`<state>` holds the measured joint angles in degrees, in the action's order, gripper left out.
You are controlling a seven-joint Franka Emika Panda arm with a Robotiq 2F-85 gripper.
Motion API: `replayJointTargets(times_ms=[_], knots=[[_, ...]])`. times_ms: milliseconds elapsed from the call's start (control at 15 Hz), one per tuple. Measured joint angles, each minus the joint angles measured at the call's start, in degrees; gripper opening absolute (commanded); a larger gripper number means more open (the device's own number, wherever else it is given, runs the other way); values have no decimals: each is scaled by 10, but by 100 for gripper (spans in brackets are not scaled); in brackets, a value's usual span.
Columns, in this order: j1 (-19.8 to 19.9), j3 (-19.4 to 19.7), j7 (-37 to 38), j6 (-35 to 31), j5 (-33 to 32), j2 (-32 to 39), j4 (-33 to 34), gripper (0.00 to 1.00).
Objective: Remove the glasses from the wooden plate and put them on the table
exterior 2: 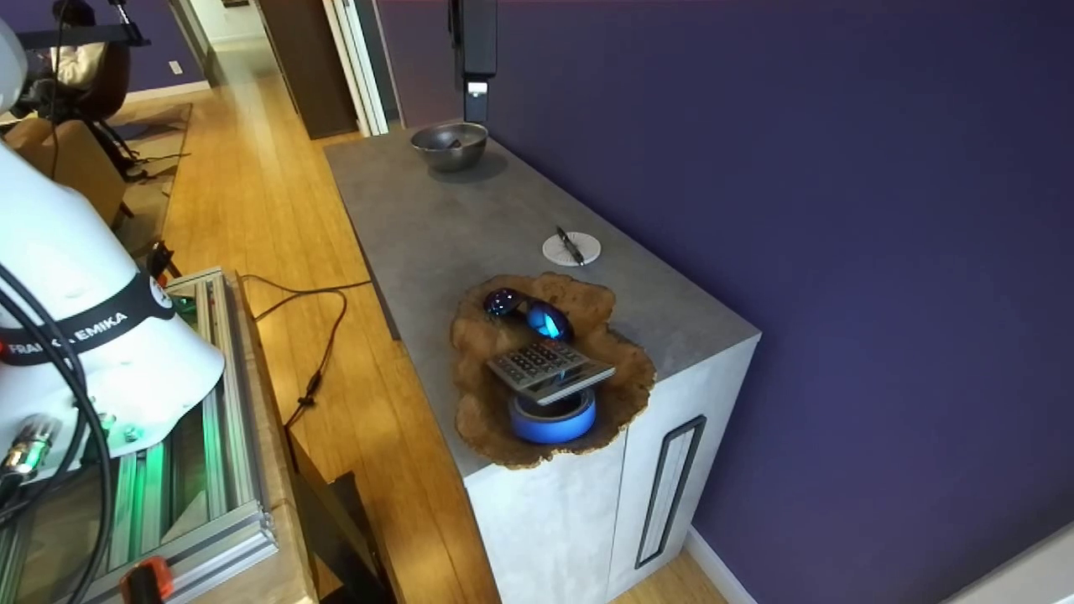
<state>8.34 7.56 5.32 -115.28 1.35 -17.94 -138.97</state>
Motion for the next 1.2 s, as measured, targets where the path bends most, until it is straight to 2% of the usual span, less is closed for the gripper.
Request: replayJointTargets(times_ms=[267, 400, 800, 1000, 1200], knots=[[0, 0, 7, -1, 0, -3, 0, 100], [1, 0, 56, -22, 5, 18, 1, 100], [11, 5, 209, -157, 6, 198, 27, 100], [12, 21, 281, -180, 3, 276, 48, 100], [11, 42, 331, -170, 1, 331, 60, 100]])
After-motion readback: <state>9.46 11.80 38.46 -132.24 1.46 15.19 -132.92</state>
